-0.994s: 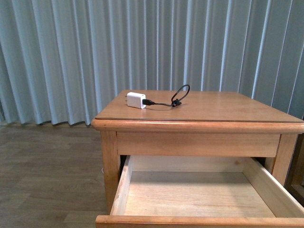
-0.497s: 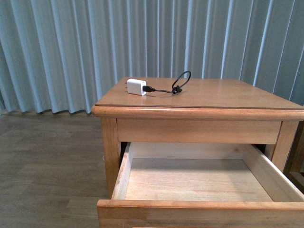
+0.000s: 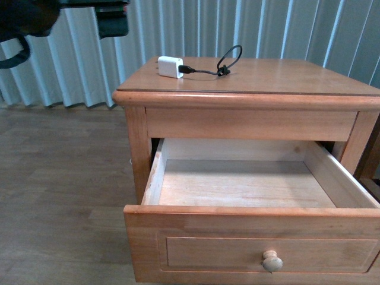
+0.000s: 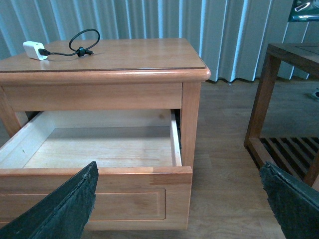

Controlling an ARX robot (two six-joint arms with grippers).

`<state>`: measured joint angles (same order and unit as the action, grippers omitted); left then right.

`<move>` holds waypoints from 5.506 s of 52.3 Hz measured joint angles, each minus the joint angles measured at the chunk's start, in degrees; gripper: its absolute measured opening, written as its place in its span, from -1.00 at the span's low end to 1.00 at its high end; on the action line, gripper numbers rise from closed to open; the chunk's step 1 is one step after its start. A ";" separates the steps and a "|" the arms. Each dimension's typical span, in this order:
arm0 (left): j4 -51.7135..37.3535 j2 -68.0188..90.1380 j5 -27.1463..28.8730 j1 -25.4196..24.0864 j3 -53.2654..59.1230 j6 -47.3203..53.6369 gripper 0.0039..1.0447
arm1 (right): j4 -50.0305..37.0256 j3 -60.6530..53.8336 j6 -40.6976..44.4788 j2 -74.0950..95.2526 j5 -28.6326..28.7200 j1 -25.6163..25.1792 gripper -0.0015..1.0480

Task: Put charger into drawer

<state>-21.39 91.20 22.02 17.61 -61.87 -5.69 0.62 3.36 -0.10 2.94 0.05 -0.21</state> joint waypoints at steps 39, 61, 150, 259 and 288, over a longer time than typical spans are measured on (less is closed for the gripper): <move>20.63 40.54 14.32 7.78 -52.39 -14.80 0.89 | 0.00 0.00 0.00 0.00 0.00 0.00 0.85; 29.40 48.22 18.64 8.11 -65.09 -17.77 0.74 | 0.00 0.00 0.00 0.00 0.00 0.00 0.85; 7.52 14.67 -3.21 17.84 -11.87 -8.74 -0.59 | 0.00 0.00 0.00 0.00 0.00 0.00 0.85; 6.54 -17.49 -0.55 2.80 18.14 -11.78 0.89 | 0.00 0.00 0.00 0.00 0.00 0.00 0.85; 32.26 -69.40 -10.86 -17.25 39.76 -11.54 0.89 | 0.00 0.00 0.00 0.00 0.00 0.00 0.85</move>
<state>10.87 21.80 11.16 0.36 -22.11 -17.23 0.62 3.36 -0.10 2.94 0.05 -0.21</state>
